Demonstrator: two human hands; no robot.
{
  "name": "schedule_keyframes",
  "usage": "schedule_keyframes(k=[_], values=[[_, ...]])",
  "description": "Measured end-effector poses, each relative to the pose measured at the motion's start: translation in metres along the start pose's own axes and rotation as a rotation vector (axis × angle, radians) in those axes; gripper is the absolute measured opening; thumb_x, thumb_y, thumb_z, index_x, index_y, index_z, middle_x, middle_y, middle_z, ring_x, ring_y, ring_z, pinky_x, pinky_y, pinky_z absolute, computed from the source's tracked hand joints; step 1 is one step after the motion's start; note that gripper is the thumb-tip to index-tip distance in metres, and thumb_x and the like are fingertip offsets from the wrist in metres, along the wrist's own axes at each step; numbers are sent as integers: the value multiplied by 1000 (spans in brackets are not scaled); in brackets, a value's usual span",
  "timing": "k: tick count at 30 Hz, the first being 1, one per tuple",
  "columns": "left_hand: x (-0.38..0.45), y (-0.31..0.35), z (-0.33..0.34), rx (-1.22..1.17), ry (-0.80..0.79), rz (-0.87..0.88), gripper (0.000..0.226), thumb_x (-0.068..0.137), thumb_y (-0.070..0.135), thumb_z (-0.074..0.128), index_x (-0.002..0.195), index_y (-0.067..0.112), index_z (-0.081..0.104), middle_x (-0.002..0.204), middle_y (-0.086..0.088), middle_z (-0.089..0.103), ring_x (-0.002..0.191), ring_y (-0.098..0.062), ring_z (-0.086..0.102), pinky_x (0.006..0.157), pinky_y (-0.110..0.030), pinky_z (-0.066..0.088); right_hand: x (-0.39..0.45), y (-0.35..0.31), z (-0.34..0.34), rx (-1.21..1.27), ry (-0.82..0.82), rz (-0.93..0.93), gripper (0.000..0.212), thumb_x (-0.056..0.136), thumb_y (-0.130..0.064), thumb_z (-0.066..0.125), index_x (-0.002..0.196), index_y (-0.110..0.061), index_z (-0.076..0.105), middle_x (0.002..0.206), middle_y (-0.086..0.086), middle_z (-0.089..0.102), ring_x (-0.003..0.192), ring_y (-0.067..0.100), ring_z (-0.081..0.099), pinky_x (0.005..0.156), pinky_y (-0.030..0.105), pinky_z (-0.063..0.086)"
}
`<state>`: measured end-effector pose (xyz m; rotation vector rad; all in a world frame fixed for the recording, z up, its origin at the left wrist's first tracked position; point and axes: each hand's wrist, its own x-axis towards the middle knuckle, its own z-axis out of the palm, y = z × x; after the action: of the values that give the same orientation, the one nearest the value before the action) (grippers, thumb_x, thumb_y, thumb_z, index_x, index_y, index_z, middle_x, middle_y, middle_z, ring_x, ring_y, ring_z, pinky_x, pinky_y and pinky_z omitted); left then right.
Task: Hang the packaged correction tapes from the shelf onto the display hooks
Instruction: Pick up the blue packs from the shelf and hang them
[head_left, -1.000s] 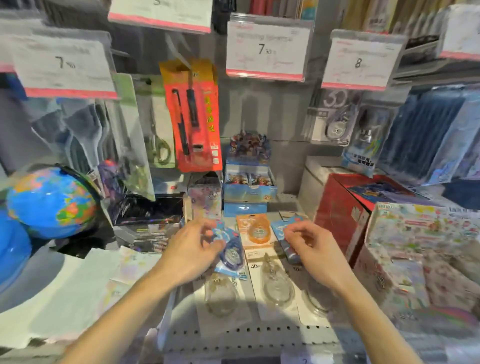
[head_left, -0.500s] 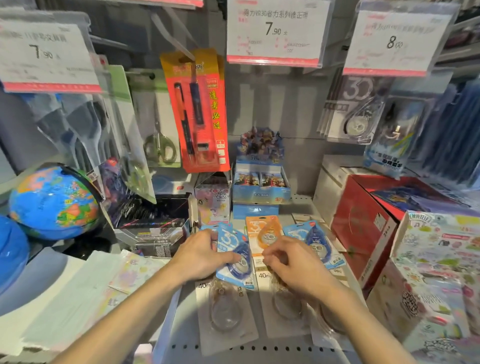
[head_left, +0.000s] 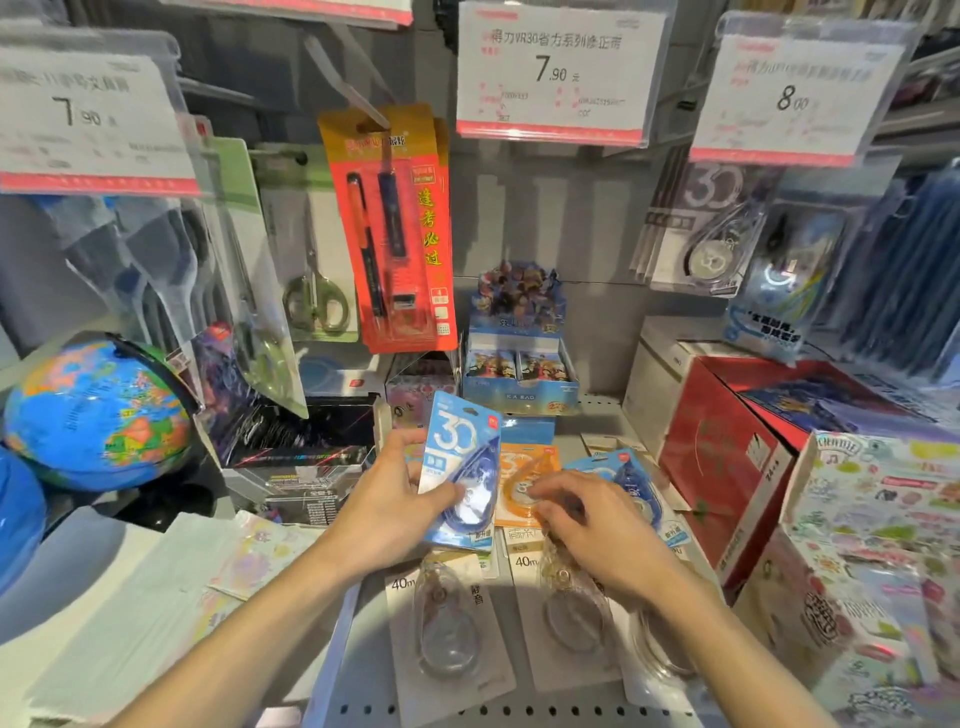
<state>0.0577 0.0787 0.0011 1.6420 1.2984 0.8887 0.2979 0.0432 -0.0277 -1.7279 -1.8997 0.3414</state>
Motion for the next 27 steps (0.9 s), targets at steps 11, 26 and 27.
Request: schedule_keyframes(k=[11,26,27], values=[[17,22,35,-117,-138,-44,51,91,1,73,129,20,45,107,-3,79,91,-18,77,79,-31,60,-29,32,-32,-81,173,426,44,99,-36,61,137,-14,58,132,16,63,122,38,57,99,39,43],[23,18,35,-97,-96,-42,57,82,-1,79,125,20,47,101,3,77,81,-7,76,74,-29,61,-22,26,-48,421,341,463,33,89,-8,77,105,-31,59,95,-15,73,67,-14,68,51,3,46],[22,19,33,-112,-88,-25,56,83,-1,79,124,21,48,100,5,77,78,-2,76,73,-25,60,-24,24,-49,459,378,452,36,88,-10,78,110,-29,57,94,-15,72,67,-15,67,50,3,45]])
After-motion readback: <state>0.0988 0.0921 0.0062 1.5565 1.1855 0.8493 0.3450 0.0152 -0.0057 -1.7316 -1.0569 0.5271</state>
